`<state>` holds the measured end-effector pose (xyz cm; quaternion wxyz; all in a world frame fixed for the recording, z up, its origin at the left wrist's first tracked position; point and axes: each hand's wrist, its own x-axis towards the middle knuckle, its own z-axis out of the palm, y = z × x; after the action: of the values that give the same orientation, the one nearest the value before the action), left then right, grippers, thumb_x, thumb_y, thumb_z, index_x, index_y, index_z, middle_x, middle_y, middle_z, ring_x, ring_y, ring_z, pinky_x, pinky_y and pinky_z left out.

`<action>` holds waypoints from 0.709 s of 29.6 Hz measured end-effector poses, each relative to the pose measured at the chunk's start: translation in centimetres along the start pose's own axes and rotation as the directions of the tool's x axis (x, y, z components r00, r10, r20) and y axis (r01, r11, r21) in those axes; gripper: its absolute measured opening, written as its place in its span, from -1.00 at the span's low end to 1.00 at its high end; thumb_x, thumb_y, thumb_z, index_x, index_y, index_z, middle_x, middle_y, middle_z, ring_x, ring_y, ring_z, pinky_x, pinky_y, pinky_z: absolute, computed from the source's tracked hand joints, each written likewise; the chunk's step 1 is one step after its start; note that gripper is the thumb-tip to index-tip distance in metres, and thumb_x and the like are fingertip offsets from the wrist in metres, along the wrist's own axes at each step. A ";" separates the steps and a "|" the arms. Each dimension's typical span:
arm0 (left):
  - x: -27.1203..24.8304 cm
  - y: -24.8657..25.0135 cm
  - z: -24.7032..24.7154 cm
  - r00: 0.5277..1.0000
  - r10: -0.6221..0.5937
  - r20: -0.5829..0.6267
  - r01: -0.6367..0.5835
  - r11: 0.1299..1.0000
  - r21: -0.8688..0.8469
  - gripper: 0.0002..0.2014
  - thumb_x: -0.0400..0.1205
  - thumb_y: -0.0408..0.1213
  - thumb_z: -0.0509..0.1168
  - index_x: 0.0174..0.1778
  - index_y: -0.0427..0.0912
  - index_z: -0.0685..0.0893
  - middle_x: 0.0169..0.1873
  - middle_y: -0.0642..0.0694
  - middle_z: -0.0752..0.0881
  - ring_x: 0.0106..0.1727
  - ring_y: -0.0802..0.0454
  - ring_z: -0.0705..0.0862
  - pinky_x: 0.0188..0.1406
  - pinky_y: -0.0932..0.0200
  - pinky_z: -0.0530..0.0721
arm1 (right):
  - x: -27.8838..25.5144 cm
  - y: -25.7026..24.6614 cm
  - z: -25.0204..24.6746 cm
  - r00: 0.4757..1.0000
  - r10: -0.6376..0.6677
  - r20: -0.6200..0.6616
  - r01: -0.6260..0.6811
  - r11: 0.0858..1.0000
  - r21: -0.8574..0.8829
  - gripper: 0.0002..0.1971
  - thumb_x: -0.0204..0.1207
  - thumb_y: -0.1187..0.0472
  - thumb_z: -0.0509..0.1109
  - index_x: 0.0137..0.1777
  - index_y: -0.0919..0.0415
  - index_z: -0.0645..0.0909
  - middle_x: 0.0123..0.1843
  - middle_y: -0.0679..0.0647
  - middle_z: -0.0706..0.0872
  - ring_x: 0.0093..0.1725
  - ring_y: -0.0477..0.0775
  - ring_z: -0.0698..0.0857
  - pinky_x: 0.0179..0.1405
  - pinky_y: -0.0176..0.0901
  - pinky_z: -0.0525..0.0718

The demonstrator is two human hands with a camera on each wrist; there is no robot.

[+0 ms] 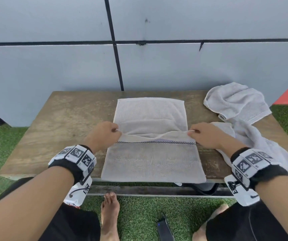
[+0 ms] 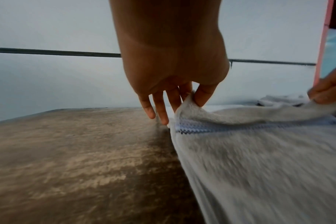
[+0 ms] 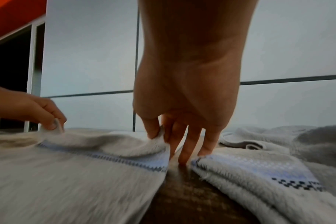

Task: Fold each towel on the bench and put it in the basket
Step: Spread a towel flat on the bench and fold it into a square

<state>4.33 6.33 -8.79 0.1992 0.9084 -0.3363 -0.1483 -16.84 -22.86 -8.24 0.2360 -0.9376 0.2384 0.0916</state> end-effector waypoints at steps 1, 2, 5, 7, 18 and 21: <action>-0.2 0.1 -0.4 1.000 -0.003 -0.008 0.003 0.999 -0.036 -0.69 0.60 -0.31 0.23 -0.48 -0.22 0.40 -0.56 -0.10 0.43 -0.50 -0.01 0.38 -0.51 0.16 0.29 | -0.1 0.0 -0.5 1.000 -0.003 0.022 0.003 1.000 -0.007 -0.62 0.72 0.07 0.24 -0.18 0.39 0.58 -0.19 0.23 0.73 -0.15 0.24 0.67 -0.21 -0.04 0.47; -0.3 0.2 -0.8 1.000 -0.013 -0.028 0.010 0.996 -0.087 -0.67 0.61 -0.33 0.23 -0.49 -0.20 0.39 -0.56 -0.08 0.40 -0.49 0.02 0.34 -0.51 0.17 0.26 | -0.2 0.1 -0.9 1.000 -0.002 0.027 0.002 1.000 -0.006 -0.62 0.71 0.06 0.26 -0.15 0.40 0.61 -0.17 0.23 0.74 -0.13 0.25 0.68 -0.19 -0.03 0.49; 0.3 0.5 -2.2 0.989 -0.058 -0.137 0.014 0.954 -0.301 -0.68 0.64 -0.32 0.24 -0.46 -0.20 0.44 -0.51 -0.12 0.39 -0.42 0.02 0.34 -0.42 0.14 0.23 | 0.1 0.1 -2.8 0.998 0.007 -0.067 -0.002 0.997 0.076 -0.61 0.70 0.06 0.28 -0.34 0.25 0.53 -0.33 0.11 0.65 -0.24 0.13 0.63 -0.21 -0.01 0.48; 1.5 1.0 -3.3 0.973 -0.094 -0.211 -0.003 0.909 -0.417 -0.73 0.61 -0.27 0.25 -0.42 -0.24 0.52 -0.46 -0.15 0.41 -0.37 0.01 0.36 -0.35 0.10 0.26 | 0.7 -0.2 -4.1 0.989 0.015 -0.144 0.010 0.985 0.171 -0.60 0.70 0.07 0.29 -0.37 0.23 0.51 -0.35 0.12 0.69 -0.26 0.14 0.70 -0.16 0.03 0.59; 14.2 1.1 -4.9 0.944 -0.150 -0.295 0.090 0.974 -0.208 -0.70 0.51 -0.18 0.24 -0.52 -0.13 0.38 -0.54 -0.14 0.38 -0.42 -0.07 0.34 -0.42 0.10 0.32 | 12.9 -0.2 -7.1 0.924 0.089 -0.371 -0.050 0.992 0.115 -0.66 0.65 0.10 0.34 -0.28 0.34 0.57 -0.35 0.23 0.64 -0.24 0.18 0.57 -0.28 -0.05 0.43; 16.2 -0.6 -2.9 0.953 -0.145 -0.266 0.130 0.989 -0.076 -0.78 0.58 -0.13 0.32 -0.36 -0.08 0.70 -0.37 -0.08 0.73 -0.23 -0.13 0.67 -0.15 0.15 0.62 | 15.0 0.0 -5.3 0.913 0.090 -0.398 -0.067 0.995 0.071 -0.82 0.61 0.11 0.35 -0.22 0.09 0.64 -0.21 0.06 0.71 -0.09 0.20 0.66 -0.05 -0.08 0.56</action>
<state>17.61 -3.38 -8.72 0.2584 0.9353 -0.2376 -0.0458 -3.45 -31.49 -7.92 0.2045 -0.9192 0.3214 -0.0998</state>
